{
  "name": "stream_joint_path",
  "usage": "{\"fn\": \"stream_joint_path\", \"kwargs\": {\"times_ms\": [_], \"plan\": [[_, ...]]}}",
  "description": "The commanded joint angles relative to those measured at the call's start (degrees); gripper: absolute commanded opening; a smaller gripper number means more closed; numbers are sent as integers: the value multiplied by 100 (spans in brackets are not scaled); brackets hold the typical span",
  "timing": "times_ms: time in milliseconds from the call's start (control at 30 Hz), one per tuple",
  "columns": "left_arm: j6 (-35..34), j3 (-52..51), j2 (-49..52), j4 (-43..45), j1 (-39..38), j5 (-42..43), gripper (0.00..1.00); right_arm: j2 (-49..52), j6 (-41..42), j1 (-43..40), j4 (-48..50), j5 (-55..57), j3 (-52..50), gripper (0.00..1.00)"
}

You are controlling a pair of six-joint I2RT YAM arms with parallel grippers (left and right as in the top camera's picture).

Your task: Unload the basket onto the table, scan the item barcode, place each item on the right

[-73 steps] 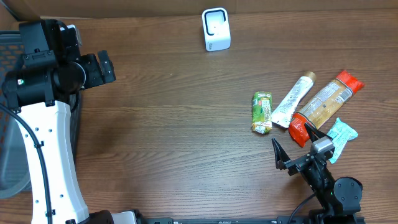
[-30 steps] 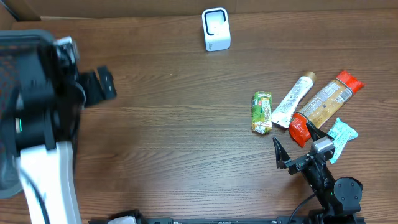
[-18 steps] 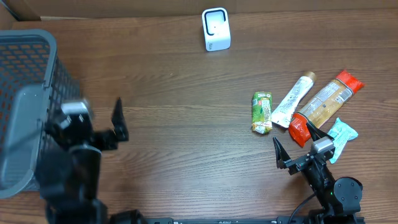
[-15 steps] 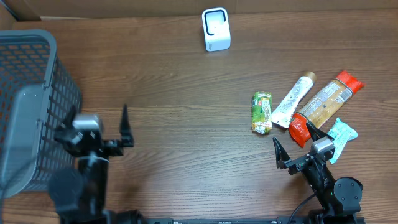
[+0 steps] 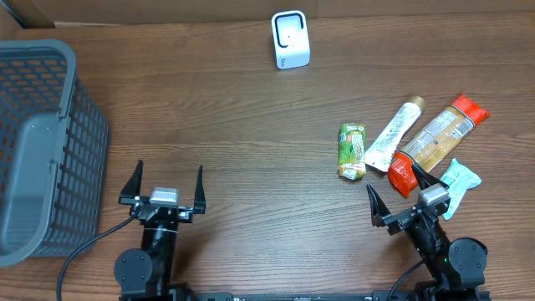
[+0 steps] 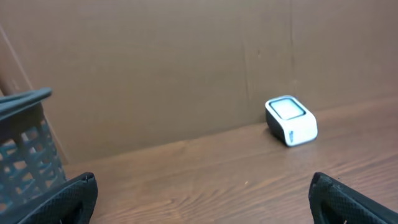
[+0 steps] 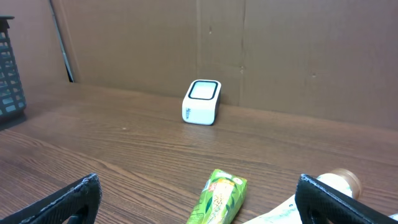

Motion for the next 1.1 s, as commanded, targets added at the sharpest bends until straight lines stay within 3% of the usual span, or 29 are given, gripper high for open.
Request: {"fn": "stream_joint_path", "kwargs": {"times_ms": [0, 333, 433, 1067], "plan": [[382, -372, -208, 68, -37, -50, 99, -68, -26, 35, 42, 55, -59, 100], [385, -669, -553, -730, -46, -369, 99, -68, -28, 35, 42, 55, -59, 100], [39, -669, -553, -715, -63, -363, 99, -68, -26, 35, 42, 55, -59, 100], [44, -669, -542, -717, -63, -367, 100, -68, -28, 35, 42, 55, -59, 100]]}}
